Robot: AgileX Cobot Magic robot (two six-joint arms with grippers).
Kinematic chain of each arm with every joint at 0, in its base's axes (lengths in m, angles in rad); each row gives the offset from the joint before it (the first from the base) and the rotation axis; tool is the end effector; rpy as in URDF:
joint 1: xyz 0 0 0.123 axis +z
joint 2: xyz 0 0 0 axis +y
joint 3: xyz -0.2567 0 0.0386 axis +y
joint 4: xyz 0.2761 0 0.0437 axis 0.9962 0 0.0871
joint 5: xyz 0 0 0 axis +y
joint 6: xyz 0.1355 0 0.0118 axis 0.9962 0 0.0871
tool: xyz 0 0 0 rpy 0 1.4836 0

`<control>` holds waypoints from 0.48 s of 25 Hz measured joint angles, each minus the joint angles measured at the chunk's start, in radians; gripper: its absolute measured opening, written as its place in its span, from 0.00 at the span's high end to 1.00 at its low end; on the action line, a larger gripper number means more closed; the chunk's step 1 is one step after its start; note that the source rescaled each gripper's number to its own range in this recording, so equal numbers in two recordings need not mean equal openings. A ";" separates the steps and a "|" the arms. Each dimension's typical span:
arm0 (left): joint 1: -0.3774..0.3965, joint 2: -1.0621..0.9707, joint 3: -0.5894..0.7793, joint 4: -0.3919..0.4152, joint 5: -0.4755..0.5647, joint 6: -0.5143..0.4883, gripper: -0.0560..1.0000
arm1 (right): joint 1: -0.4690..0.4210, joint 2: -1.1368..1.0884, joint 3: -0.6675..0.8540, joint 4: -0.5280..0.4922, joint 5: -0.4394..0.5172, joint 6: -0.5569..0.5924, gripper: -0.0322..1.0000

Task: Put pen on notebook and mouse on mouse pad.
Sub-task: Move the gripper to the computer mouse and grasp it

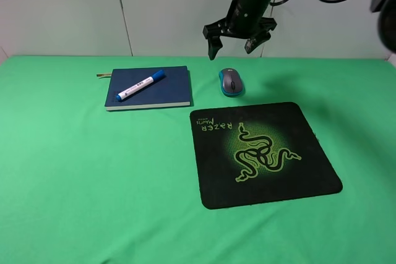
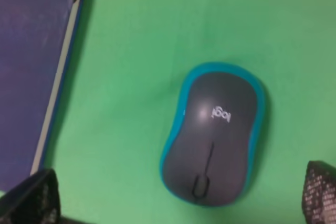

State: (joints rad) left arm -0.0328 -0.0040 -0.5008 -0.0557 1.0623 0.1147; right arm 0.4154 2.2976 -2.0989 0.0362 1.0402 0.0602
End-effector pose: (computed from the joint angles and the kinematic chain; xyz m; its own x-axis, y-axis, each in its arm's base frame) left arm 0.0845 -0.0094 0.2708 -0.4439 0.1020 -0.8902 0.1154 0.9917 0.0561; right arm 0.4869 0.2194 0.1533 -0.8656 -0.2961 -0.4037 -0.3482 0.9355 0.0604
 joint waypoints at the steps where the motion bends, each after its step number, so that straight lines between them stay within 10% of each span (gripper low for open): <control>1: 0.000 0.000 0.000 0.000 0.000 0.000 0.00 | 0.004 0.011 -0.007 -0.004 -0.001 0.003 0.00; 12: 0.000 0.000 0.000 0.000 0.000 0.000 0.00 | 0.008 0.127 -0.026 -0.026 -0.033 0.009 0.00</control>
State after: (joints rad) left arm -0.0328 -0.0040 -0.5008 -0.0557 1.0621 0.1147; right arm 0.4230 2.4246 -2.1249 0.0098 1.0070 0.0697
